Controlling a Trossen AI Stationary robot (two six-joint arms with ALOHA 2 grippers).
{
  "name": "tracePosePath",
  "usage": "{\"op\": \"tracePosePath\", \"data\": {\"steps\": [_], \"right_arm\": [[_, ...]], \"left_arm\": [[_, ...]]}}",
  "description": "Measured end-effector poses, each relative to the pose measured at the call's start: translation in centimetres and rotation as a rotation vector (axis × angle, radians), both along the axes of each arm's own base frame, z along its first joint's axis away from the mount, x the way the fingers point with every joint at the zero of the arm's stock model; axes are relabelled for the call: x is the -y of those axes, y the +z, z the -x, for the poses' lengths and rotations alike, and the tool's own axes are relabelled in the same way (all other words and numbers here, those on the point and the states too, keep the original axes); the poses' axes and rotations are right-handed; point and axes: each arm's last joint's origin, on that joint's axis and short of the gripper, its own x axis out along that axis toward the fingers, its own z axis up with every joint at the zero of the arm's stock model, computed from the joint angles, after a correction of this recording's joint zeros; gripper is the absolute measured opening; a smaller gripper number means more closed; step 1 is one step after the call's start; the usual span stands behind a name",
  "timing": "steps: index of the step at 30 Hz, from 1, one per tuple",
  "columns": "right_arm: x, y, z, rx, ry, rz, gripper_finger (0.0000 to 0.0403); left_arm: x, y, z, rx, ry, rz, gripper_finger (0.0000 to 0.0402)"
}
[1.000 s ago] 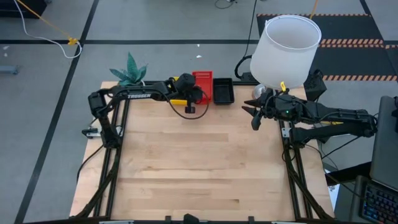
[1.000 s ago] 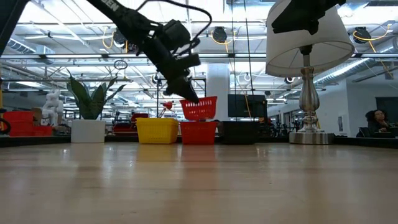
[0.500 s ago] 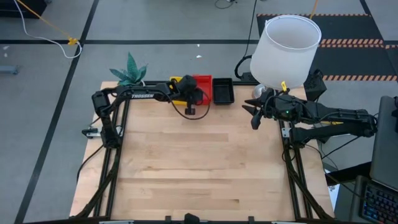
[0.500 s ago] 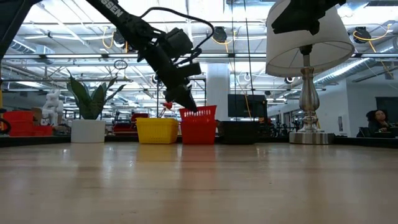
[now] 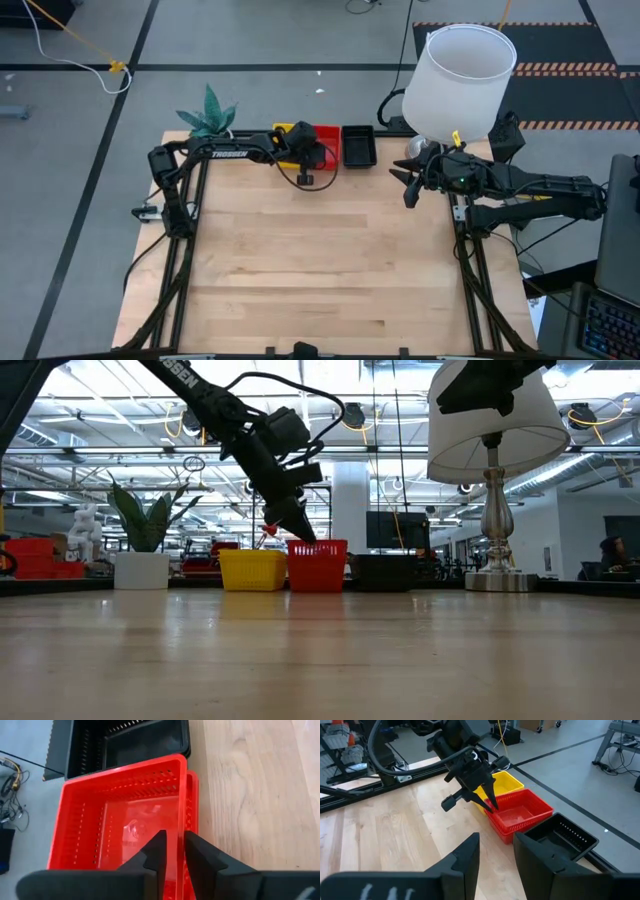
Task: Stack baskets by color
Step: Stack the bottom red basket on the top red basket
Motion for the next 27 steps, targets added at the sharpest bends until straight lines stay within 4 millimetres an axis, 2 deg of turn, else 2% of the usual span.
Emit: {"op": "tracePosePath", "data": {"steps": [8, 17, 22, 27], "right_arm": [[0.0, 0.0, 0.0, 0.0, 0.0, -0.001, 0.0112], [0.0, 0.0, 0.0, 0.002, 0.002, -0.004, 0.0112], [0.0, 0.0, 0.0, 0.001, 0.002, -0.004, 0.0112], [0.0, 0.0, 0.0, -0.002, 0.005, 0.0, 0.0112]], "left_arm": [[-0.1, 0.5, -0.2, 0.013, 0.048, -0.001, 0.0098], [0.3, 4.2, -1.8, 0.098, 0.082, 0.042, 0.01], [1.4, 3.5, -1.8, 0.107, 0.03, 0.207, 0.008], [2.6, 2.0, -1.5, 0.047, 0.009, 0.247, 0.0035]]}}
